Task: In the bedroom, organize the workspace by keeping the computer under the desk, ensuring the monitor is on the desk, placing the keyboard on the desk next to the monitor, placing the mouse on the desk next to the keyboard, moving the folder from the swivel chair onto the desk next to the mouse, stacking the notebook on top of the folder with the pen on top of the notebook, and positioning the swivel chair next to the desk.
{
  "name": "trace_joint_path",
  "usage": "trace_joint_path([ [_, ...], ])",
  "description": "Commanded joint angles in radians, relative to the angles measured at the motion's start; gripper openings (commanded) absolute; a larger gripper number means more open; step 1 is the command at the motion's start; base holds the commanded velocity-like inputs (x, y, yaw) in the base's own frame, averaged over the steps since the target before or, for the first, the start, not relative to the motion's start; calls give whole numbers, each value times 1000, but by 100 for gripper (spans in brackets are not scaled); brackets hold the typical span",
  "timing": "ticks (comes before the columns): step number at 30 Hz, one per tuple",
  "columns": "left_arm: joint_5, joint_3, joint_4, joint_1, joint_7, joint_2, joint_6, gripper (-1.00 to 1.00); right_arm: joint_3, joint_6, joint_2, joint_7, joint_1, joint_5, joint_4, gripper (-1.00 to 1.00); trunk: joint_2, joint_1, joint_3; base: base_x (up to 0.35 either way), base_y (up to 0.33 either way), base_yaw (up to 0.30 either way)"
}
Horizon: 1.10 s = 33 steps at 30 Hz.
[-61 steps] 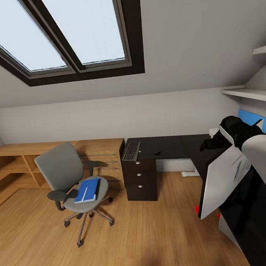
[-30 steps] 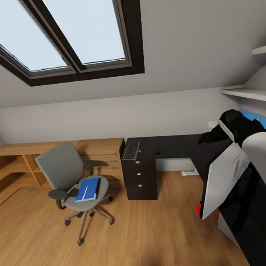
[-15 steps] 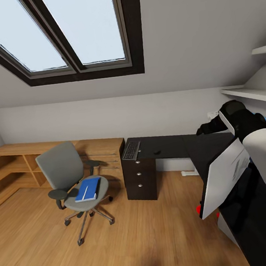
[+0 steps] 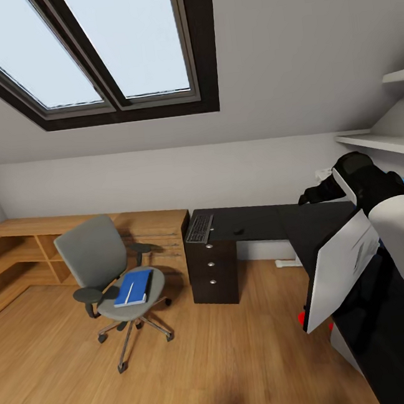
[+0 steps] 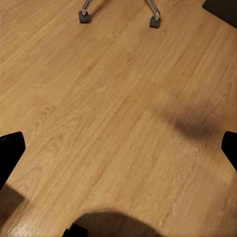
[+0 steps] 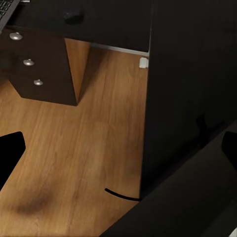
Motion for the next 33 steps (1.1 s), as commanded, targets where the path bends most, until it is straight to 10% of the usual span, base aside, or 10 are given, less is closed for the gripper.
trace_joint_path([
  [1, 8, 1, 1, 0, -7, 0, -2, 100, 5, 2, -1, 8, 0, 7, 0, 100, -1, 0, 0, 0, 0, 0],
  [33, 9, 2, 1, 0, -7, 0, -2, 100, 7, -7, 1, 4, 21, 7, 2, 100, -1, 0, 0, 0, 0, 0],
])
